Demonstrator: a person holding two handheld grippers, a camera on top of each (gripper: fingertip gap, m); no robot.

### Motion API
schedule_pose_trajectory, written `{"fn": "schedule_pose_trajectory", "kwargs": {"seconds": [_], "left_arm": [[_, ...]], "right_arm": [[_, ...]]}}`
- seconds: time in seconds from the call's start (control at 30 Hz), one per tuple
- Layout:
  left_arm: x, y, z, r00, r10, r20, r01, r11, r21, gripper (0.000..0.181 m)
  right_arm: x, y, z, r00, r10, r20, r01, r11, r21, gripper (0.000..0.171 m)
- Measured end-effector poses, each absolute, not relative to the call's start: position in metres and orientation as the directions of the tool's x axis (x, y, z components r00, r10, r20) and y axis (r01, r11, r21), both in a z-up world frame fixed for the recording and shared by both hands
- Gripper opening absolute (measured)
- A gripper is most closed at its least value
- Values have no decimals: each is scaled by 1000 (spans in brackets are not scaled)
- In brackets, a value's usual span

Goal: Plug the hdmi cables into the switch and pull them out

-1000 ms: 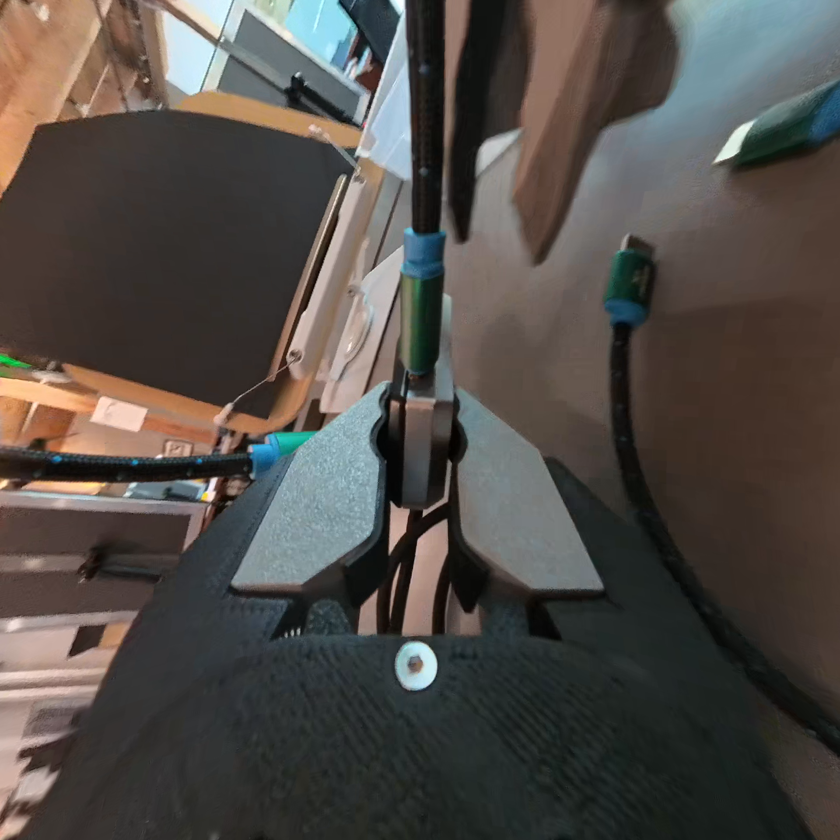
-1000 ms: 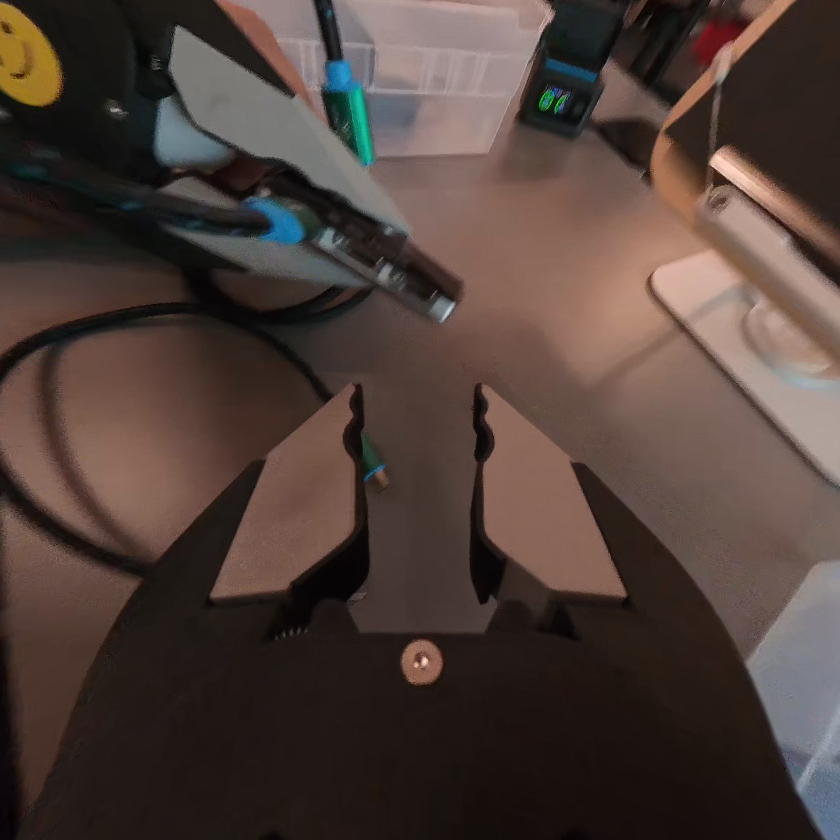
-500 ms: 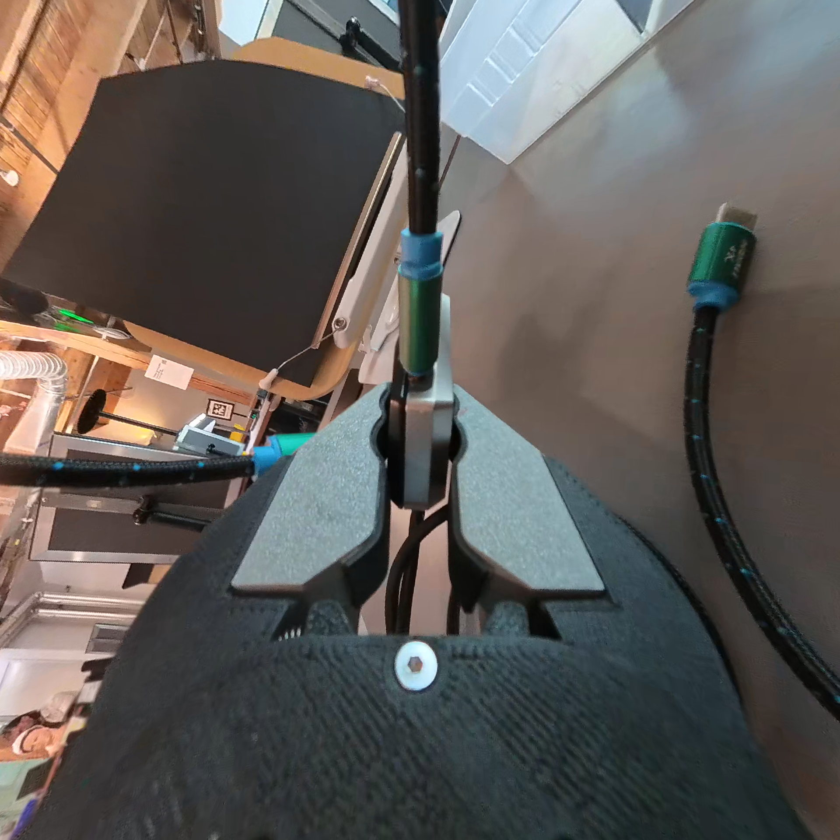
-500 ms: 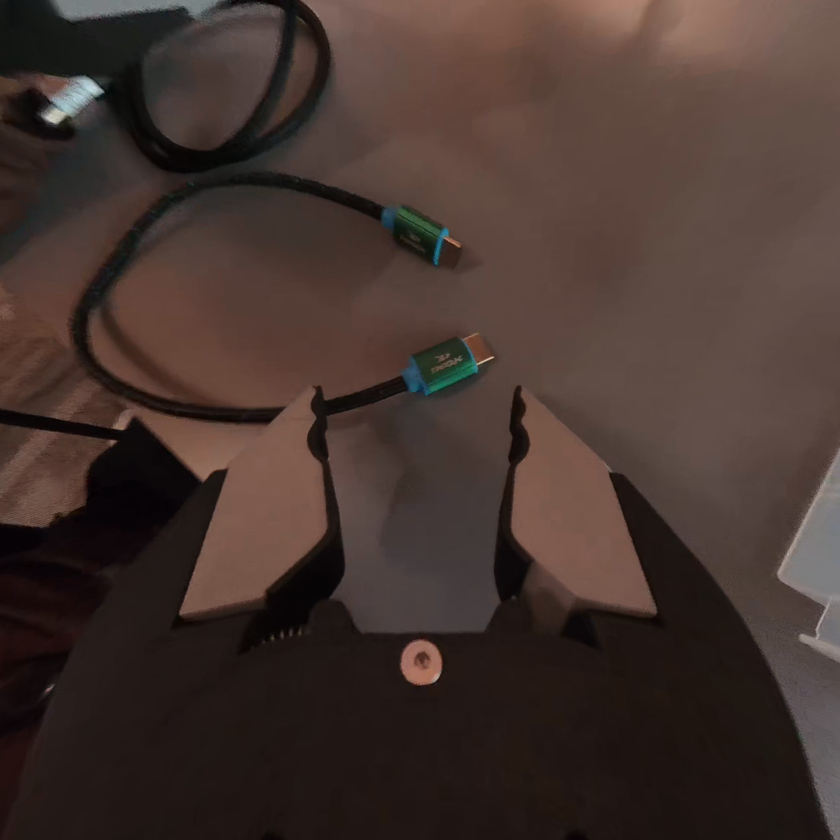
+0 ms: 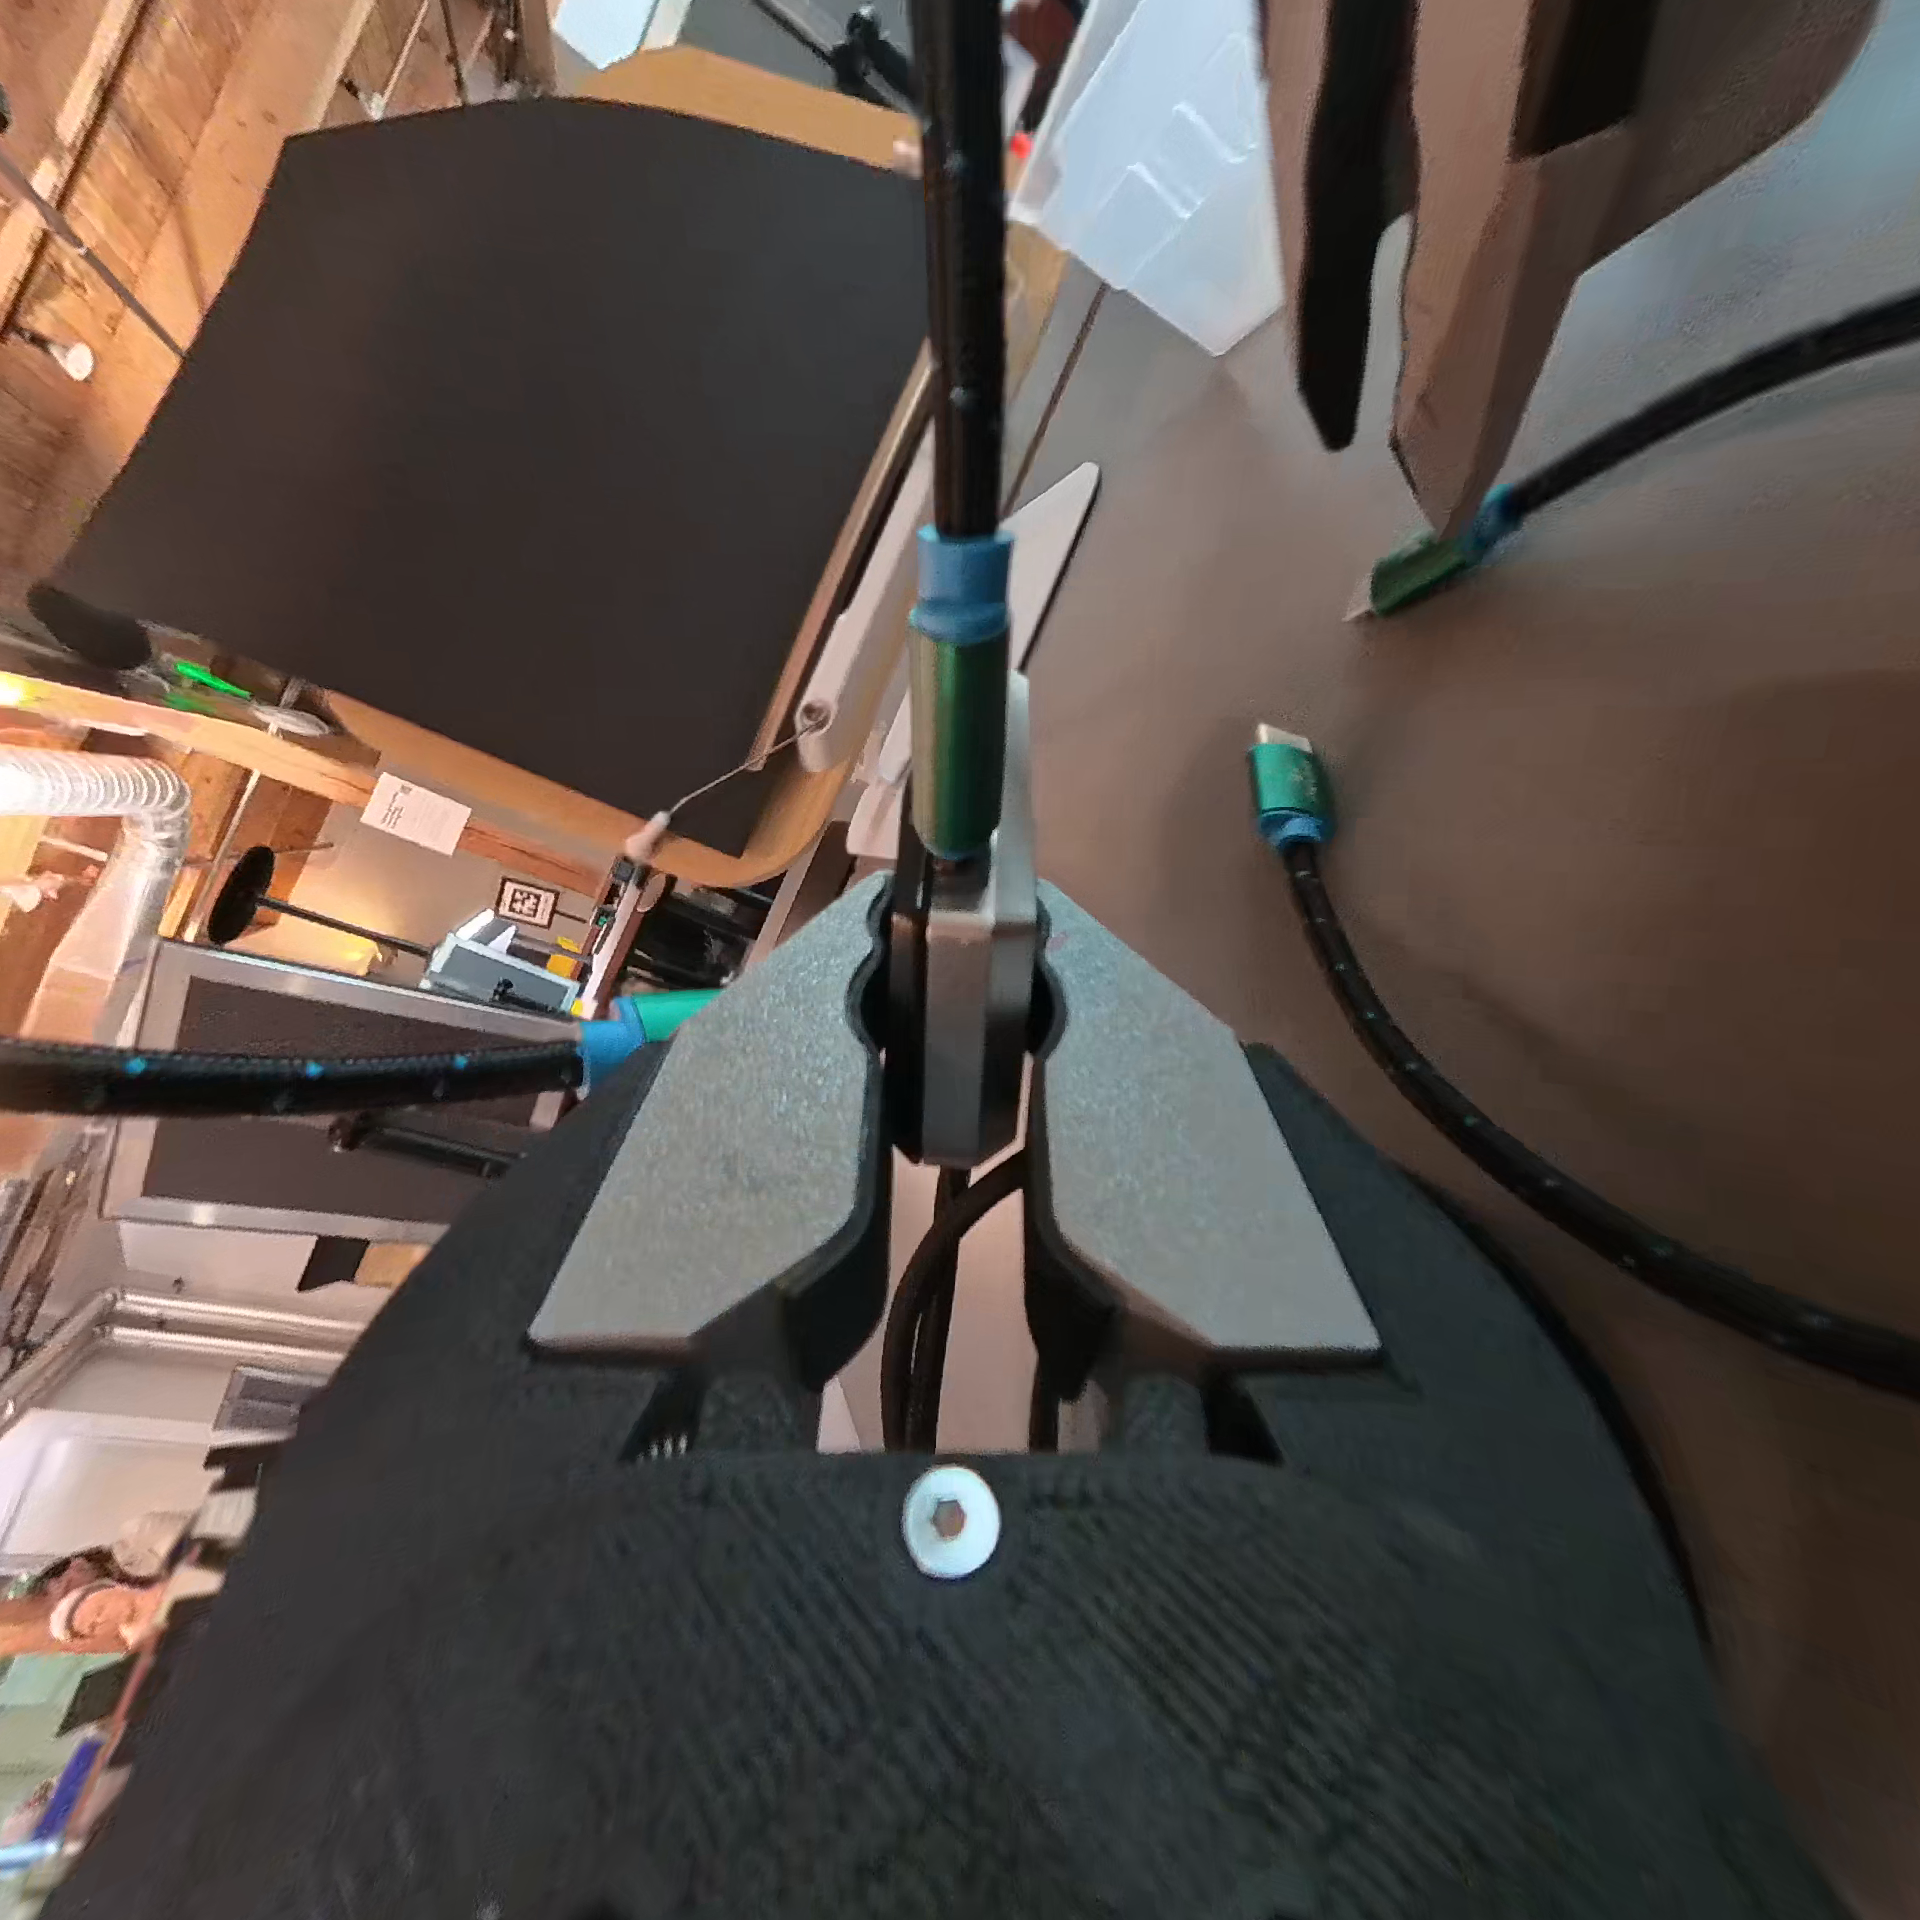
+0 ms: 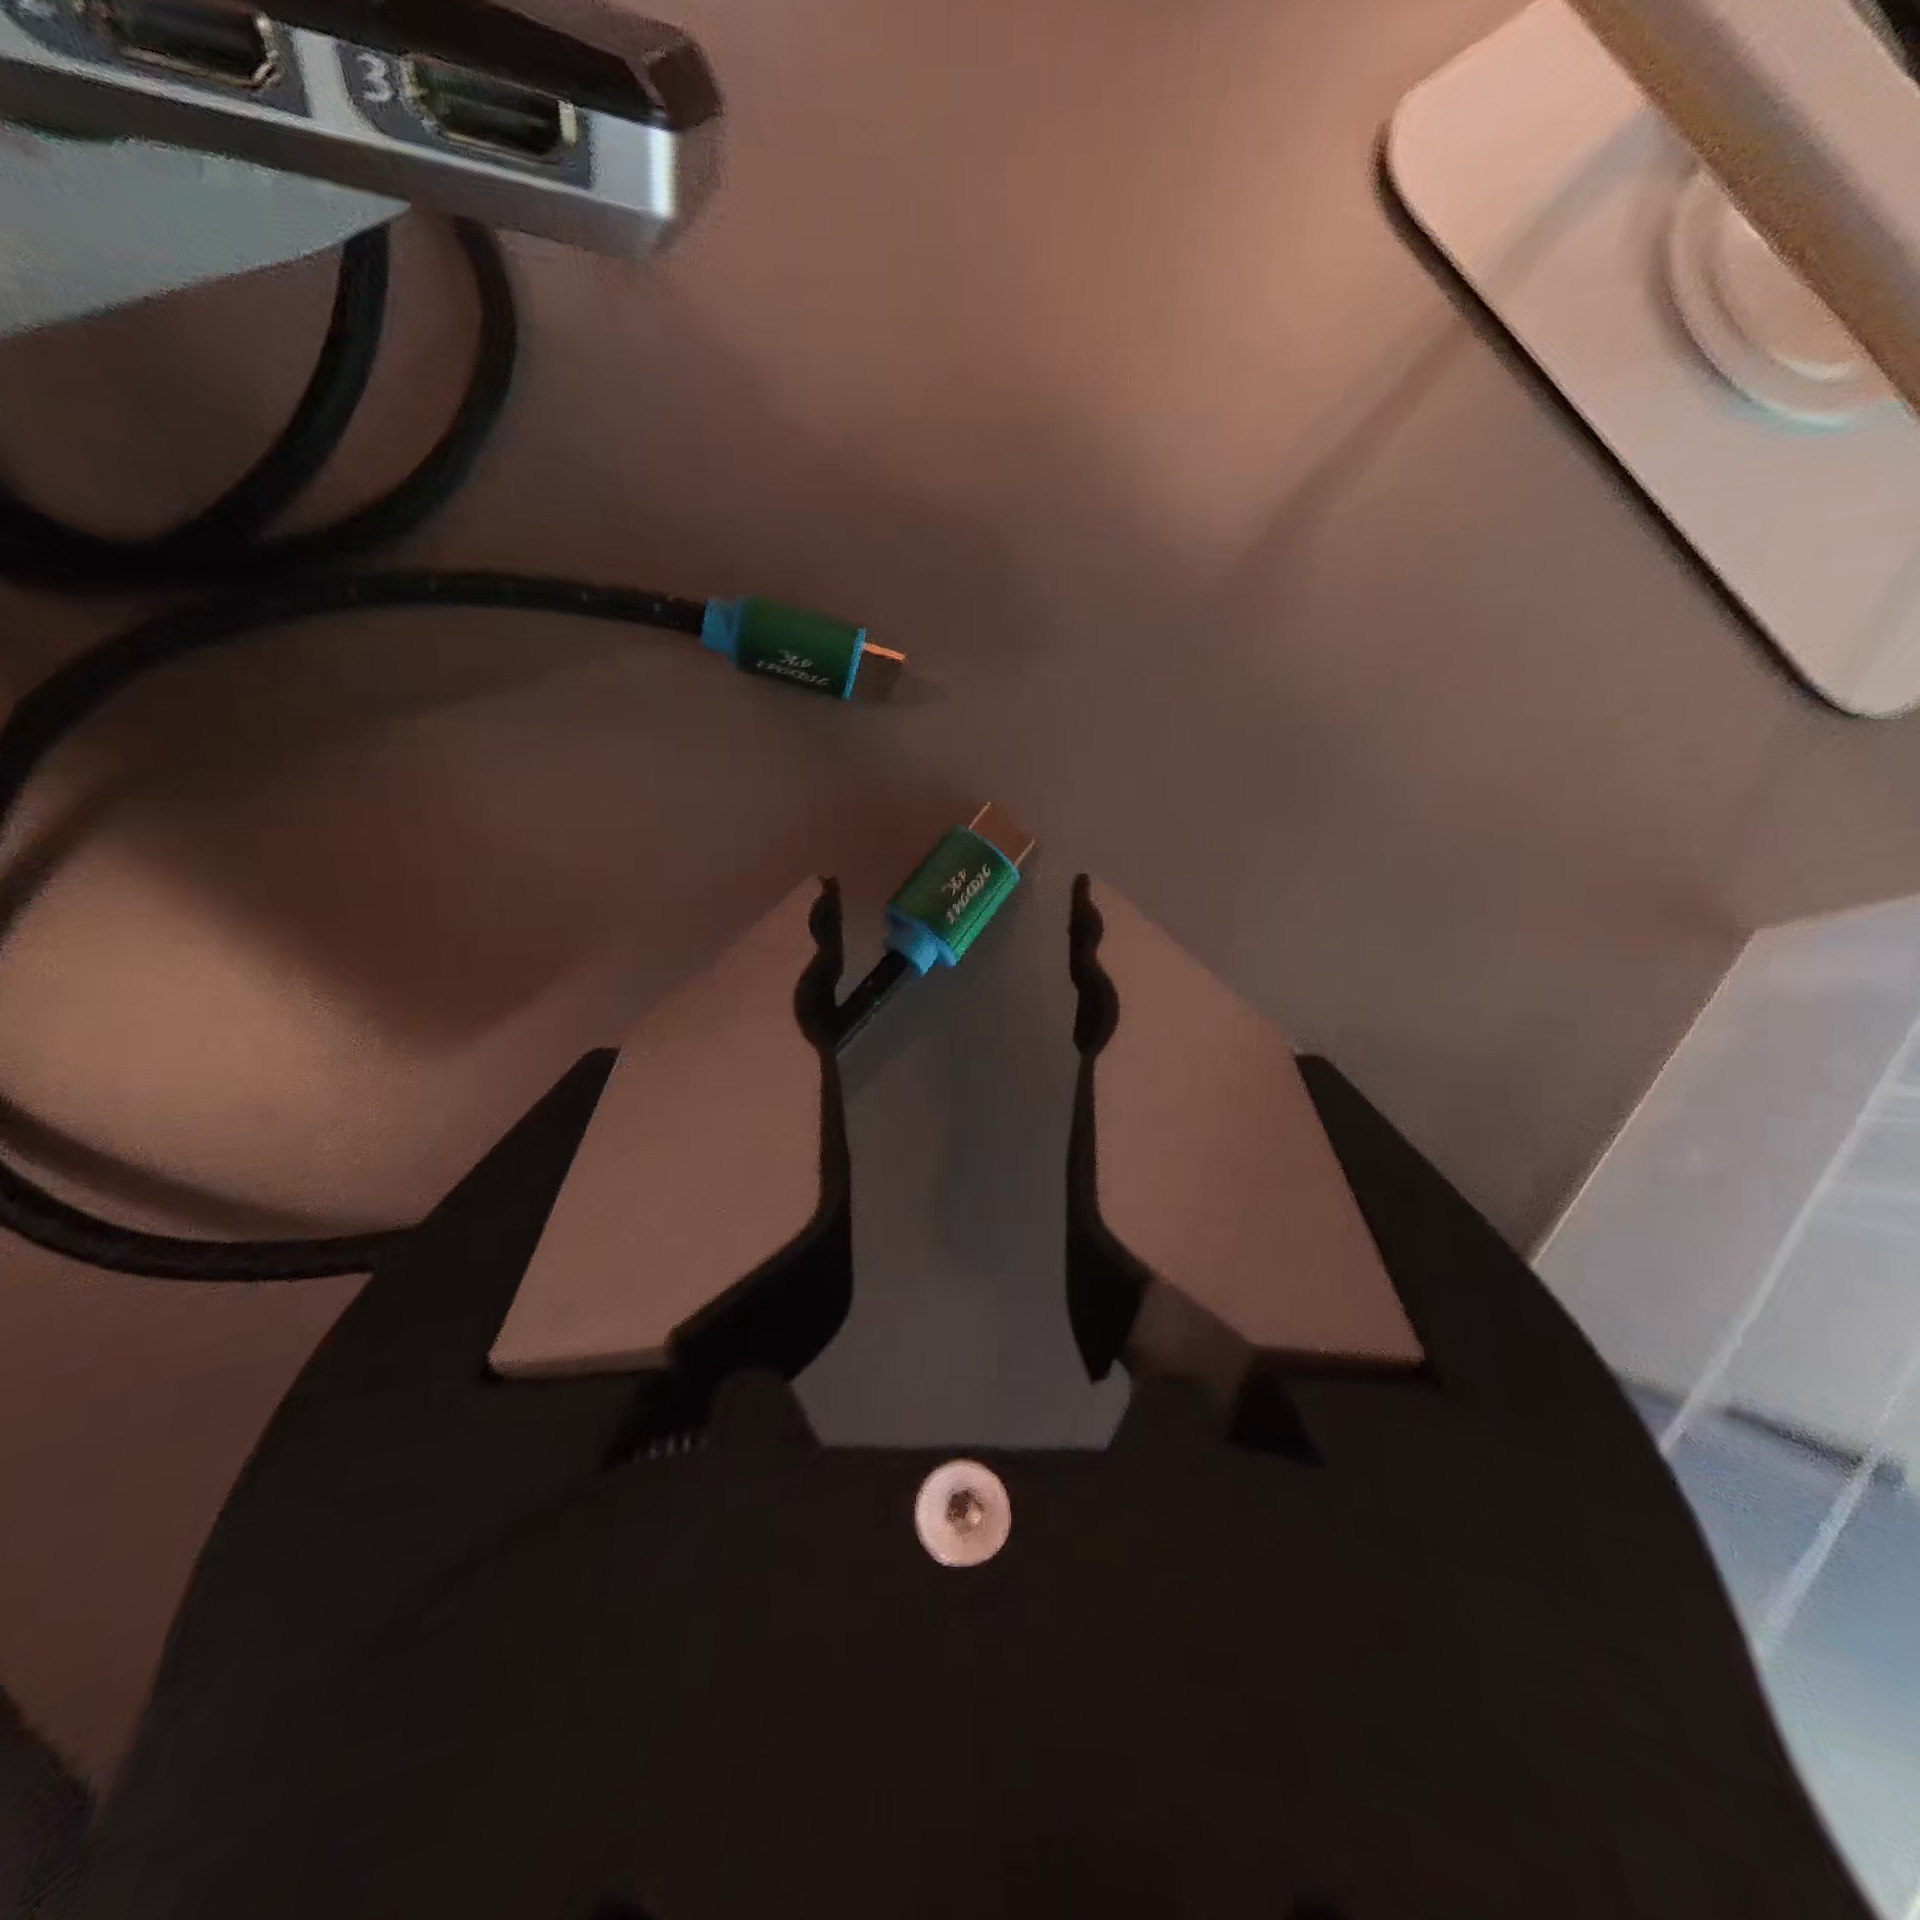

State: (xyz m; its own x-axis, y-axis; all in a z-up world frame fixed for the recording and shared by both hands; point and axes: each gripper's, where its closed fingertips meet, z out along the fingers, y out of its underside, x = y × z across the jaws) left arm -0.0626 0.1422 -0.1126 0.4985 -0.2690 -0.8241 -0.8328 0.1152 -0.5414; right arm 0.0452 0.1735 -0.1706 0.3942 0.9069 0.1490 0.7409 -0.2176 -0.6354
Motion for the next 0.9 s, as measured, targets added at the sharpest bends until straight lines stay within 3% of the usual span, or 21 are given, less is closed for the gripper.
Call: {"fn": "schedule_pose_trajectory", "kwargs": {"seconds": [0.03,0.17,0.3,0.4,0.47,0.77,0.9], "left_arm": [[-65,143,-111,512,-262,-818,-828,106,-551,20],[-68,144,-112,533,-251,-808,-822,73,-565,21],[-65,144,-115,542,-269,-796,-814,67,-577,21],[-67,144,-116,549,-273,-790,-809,65,-585,21],[-72,145,-118,551,-270,-790,-811,51,-583,21],[-101,152,-119,632,-210,-746,-771,-77,-632,21],[-110,155,-123,660,-212,-720,-750,-133,-648,21]], "right_arm": [[48,171,-169,443,889,113,705,-268,-656,40],[58,152,-178,548,835,-47,585,-423,-691,48],[59,167,-182,613,789,34,563,-406,-720,39],[48,173,-189,590,807,35,584,-396,-709,17],[43,180,-196,565,823,55,612,-373,-697,14],[1,213,-179,396,914,89,624,-197,-756,11],[-13,220,-192,339,940,37,642,-203,-739,16]]}}
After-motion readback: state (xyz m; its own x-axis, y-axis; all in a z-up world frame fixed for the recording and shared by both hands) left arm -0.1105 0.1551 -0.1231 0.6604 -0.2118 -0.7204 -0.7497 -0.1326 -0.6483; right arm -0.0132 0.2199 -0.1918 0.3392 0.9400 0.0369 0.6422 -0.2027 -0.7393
